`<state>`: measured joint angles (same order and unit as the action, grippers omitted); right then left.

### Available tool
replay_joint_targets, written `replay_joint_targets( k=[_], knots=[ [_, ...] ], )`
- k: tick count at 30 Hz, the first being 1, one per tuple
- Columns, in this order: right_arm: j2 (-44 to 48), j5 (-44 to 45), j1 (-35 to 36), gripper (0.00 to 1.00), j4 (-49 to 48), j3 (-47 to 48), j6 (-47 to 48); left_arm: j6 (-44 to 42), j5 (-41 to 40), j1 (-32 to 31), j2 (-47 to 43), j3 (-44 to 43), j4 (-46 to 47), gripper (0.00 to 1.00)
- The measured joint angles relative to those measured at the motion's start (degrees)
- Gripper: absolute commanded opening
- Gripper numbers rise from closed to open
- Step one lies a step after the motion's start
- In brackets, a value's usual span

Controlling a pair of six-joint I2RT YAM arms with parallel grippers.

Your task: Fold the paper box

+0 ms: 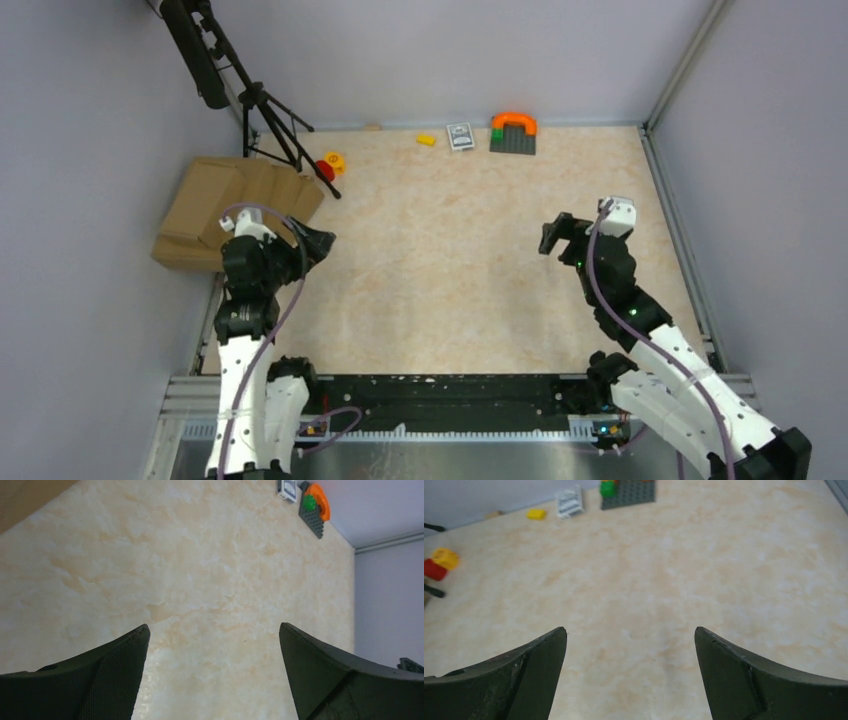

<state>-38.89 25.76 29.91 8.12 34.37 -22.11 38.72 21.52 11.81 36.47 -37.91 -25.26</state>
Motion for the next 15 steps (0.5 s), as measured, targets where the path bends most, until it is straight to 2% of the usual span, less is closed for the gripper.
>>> replay_joint_targets(
  k=[4, 9, 11, 15],
  knots=[
    [2.1, 2.4, -4.9, 0.94, -4.4, -9.8, 2.0, -5.5, -7.5, -7.6, 3.4, 2.4, 4.5, 0.99],
    [1.3, 5.0, -7.5, 0.96, -13.8, -18.8, 5.3, -15.3, -18.2, -18.8, 13.3, 3.7, 13.6, 0.99],
    [-1.1, 6.6, -7.6, 0.95, -19.2, -20.4, 8.4, -19.4, -20.4, -20.2, 13.9, 6.8, 18.3, 0.99],
    [-5.5, 8.0, -8.0, 0.82, -30.5, -23.6, 14.6, -26.8, -24.9, -20.2, 12.7, 12.9, 26.1, 0.99]
  ],
)
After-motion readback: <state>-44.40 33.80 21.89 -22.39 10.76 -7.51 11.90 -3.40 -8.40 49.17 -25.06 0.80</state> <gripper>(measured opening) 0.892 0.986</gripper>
